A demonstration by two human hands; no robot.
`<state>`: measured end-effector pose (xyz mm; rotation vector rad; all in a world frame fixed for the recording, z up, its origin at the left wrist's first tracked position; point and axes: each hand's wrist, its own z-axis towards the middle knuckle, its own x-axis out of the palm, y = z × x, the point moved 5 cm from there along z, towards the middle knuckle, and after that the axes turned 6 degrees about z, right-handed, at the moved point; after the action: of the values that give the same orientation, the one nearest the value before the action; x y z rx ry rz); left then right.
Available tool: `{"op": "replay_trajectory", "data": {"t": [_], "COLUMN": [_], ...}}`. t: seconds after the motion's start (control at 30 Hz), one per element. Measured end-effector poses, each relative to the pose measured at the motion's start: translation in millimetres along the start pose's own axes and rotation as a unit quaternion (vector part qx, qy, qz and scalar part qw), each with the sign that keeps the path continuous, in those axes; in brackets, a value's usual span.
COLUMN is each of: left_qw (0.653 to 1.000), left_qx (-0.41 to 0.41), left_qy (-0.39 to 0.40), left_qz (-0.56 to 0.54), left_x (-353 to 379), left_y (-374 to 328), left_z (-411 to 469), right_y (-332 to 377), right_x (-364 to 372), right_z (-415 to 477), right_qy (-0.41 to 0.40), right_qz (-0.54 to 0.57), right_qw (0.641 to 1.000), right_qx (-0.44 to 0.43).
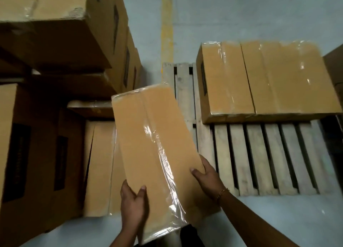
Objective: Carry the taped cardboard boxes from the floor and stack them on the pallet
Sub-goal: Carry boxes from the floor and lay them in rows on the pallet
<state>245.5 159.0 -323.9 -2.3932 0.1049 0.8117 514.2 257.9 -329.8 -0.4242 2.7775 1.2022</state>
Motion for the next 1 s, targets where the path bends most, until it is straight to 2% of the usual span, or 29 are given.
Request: {"op": "replay_trajectory", "data": {"t": [0.2,0.33,0.53,0.8,1.0], "left_qw": [0.999,0.999,0.999,0.994,0.989], "left_qx": [-0.019,-0.022,0.009,0.096,0.140], "left_qy": [0.008,0.033,0.041,0.048,0.043], "left_qz": [-0.026,0.010,0.022,0.033,0.017], "left_x": [74,101,116,172,227], "left_y": [-20,-37,-80,-121,-128], "left_z": [-12,5,47,166,262], "right_y": [-27,-50,-52,-44,-40], "right_x": [-66,-87,-93,-97,-101], "right_z": [27,40,86,203,302], "right_qy": [0.003,-0.016,-0.030,-0.081,-0.139], "right_qz": [-0.064,-0.032,0.002,0.038,-0.011], "right_qw": [0.998,0.999,0.999,0.996,0.985], "right_qx": [0.005,0.040,0.041,-0.021,-0.099]}}
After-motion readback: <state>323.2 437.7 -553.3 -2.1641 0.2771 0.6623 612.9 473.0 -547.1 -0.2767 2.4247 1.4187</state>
